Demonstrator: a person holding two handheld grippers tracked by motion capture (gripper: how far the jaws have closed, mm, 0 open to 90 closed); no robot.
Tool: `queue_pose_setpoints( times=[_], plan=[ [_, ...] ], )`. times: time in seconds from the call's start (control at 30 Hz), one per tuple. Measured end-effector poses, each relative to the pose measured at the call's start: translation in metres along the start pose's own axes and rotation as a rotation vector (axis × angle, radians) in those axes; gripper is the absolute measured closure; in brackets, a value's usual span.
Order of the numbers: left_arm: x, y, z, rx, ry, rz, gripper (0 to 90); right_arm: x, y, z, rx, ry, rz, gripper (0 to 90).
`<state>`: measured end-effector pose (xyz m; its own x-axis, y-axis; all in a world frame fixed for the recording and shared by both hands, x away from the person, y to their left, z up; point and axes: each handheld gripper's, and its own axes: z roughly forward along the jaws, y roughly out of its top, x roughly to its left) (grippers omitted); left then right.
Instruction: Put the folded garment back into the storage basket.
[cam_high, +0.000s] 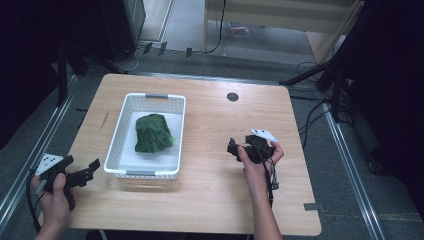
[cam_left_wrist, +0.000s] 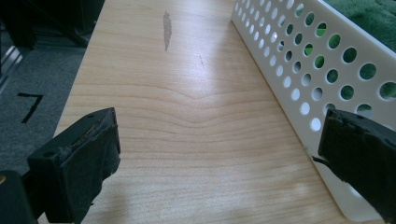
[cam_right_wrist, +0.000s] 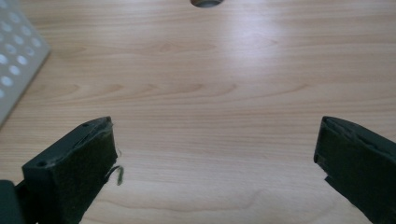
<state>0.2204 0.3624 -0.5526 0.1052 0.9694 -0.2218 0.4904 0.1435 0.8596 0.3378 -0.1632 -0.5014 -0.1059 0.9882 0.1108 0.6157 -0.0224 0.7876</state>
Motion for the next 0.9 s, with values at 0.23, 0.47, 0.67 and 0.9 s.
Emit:
queue_pose_setpoints(
  times=[0.23, 0.47, 0.67, 0.9],
  plan=[
    [0.0, 0.0, 0.0, -0.002, 0.001, -0.001, 0.0, -0.023, -0.016, -0.002, -0.002, -0.011, 0.022, 0.0],
    [0.0, 0.0, 0.0, -0.003, 0.002, -0.002, 0.0, -0.046, -0.031, -0.006, -0.003, -0.045, 0.032, 0.0],
    [0.0, 0.0, 0.0, -0.002, 0.004, -0.002, 0.0, -0.068, -0.043, -0.012, -0.01, -0.065, 0.063, 0.0],
    [0.0, 0.0, 0.0, -0.002, 0.005, -0.002, 0.0, -0.091, -0.052, -0.019, -0.022, -0.079, 0.072, 0.0]
  ],
)
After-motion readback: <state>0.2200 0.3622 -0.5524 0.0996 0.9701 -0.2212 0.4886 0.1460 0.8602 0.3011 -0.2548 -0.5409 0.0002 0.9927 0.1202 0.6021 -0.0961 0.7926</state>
